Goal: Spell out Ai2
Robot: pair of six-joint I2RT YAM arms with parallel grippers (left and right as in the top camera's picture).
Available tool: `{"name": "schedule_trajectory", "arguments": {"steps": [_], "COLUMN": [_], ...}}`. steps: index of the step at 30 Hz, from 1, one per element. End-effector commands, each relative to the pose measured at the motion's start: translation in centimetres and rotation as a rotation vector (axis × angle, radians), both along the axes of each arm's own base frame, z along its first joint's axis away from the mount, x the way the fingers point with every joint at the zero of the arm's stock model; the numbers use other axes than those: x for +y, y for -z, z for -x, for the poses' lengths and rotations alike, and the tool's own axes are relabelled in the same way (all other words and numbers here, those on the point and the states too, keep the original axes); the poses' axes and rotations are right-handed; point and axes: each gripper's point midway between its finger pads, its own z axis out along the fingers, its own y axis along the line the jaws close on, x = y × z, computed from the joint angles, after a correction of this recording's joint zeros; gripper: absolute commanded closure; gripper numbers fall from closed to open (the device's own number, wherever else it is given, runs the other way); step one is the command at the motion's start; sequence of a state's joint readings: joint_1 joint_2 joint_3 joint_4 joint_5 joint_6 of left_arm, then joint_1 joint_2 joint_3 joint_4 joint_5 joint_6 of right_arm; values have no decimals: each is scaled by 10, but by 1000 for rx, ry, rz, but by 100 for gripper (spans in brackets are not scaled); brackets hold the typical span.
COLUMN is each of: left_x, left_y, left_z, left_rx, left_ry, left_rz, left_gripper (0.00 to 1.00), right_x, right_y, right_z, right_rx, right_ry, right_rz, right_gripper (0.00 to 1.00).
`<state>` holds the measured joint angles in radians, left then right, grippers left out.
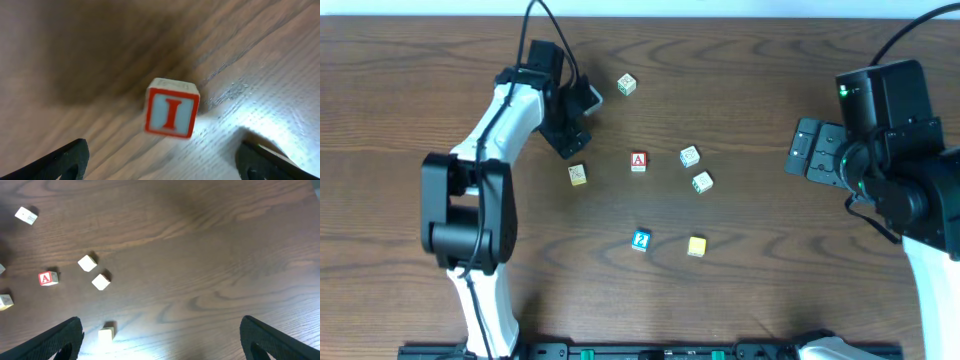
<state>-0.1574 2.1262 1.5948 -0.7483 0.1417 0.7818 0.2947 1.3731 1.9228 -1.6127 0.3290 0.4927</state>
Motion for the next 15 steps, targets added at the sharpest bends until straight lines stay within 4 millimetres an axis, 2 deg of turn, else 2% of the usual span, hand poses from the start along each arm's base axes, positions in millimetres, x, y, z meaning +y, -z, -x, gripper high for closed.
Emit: {"name": "schedule_trajectory", "arguments": {"steps": [1,8,10,11,15], "left_x": [2,0,-1,-1,-1], "left_y": [15,13,13,12,12], "left_z": [-1,-11,-14,-16,-18], "left_rx": [29,-11,-24,-30,-37], "left_ry": [-38,-58,-58,-63,-75], "left_rz": [-8,4,7,9,14], "left_gripper": [5,3,23,27,31], "right_x": [-3,-3,-3,-3,-3], "right_y": [-2,-2,-2,-2,-2], "right_z": [2,2,2,2,2], "right_rx": [-9,-10,-9,-10,-9], "right_ry": [14,13,14,14,14], "right_rz": [-3,-3,-3,-3,-3], "right_gripper": [1,1,1,1,1]}}
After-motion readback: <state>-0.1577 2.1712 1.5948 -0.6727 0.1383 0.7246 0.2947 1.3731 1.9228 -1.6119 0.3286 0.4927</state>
